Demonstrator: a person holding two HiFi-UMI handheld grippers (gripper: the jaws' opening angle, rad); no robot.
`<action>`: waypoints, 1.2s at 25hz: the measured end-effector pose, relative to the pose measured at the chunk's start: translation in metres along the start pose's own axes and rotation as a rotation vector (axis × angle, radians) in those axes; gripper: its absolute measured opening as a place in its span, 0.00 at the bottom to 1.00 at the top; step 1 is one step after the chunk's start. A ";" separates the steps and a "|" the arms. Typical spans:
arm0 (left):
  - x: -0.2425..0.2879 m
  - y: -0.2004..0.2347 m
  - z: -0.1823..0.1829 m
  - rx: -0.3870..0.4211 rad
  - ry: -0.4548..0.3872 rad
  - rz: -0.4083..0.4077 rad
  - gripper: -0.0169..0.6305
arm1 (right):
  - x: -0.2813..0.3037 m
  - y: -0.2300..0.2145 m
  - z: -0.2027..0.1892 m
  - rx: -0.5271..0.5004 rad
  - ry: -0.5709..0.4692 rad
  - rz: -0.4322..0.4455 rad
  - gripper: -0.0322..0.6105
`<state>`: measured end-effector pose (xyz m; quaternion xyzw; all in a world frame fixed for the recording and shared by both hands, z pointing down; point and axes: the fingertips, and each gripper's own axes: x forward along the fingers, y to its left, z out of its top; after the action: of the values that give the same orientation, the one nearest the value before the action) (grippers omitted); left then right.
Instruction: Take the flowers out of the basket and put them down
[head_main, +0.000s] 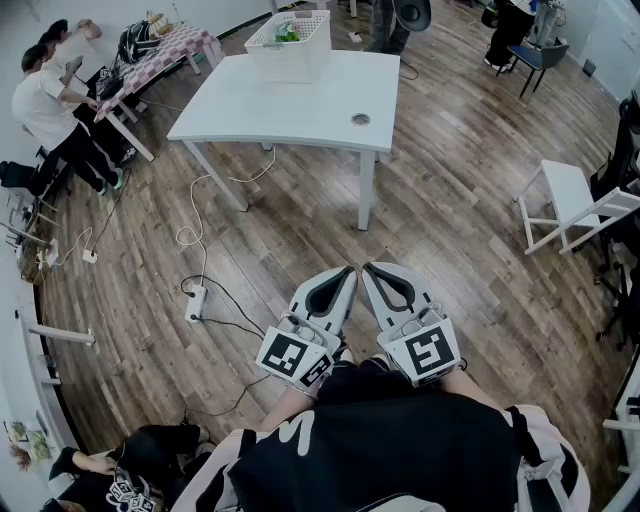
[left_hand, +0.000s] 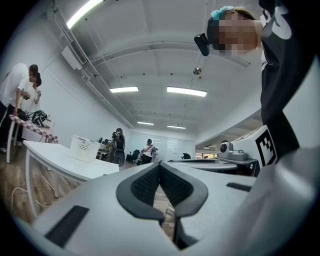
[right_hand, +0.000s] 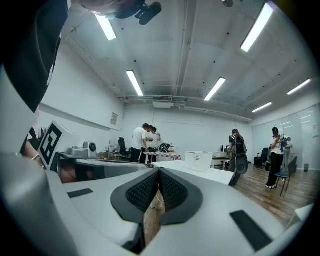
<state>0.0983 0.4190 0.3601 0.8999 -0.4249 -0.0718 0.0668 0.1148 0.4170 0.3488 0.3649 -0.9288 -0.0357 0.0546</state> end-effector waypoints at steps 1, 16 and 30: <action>0.000 0.001 0.001 0.000 0.000 0.001 0.03 | 0.001 -0.001 0.001 0.002 -0.003 -0.001 0.08; 0.003 0.007 0.002 0.002 0.000 -0.001 0.03 | 0.007 -0.004 0.000 0.004 0.002 -0.005 0.08; -0.006 0.037 0.012 0.000 -0.016 -0.023 0.03 | 0.037 -0.005 0.001 0.083 0.005 -0.071 0.08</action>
<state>0.0644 0.4002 0.3558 0.9041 -0.4151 -0.0799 0.0624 0.0912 0.3882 0.3497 0.3999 -0.9157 0.0018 0.0403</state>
